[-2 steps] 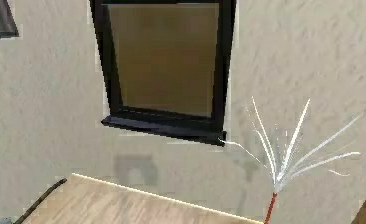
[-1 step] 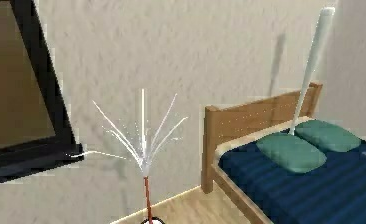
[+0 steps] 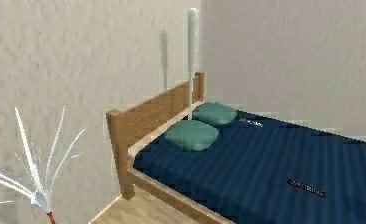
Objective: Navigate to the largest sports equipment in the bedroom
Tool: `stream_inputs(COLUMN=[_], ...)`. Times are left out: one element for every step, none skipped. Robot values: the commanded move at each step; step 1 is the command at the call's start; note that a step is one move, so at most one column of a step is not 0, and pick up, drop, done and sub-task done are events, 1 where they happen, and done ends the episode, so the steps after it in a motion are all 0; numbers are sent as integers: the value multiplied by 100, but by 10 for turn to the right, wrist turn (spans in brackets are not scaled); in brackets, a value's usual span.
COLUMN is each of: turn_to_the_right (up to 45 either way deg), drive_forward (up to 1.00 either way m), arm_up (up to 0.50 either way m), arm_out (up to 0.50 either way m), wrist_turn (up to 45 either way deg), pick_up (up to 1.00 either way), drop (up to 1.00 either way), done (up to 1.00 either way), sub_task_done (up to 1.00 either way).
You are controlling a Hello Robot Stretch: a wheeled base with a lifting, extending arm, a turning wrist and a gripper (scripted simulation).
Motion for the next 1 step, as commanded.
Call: stream_inputs(turn_to_the_right=[0], drive_forward=[100], arm_up=[0], arm_out=[0], wrist_turn=[0], pick_up=[0], drop=[0], done=[0], sub_task_done=[0])
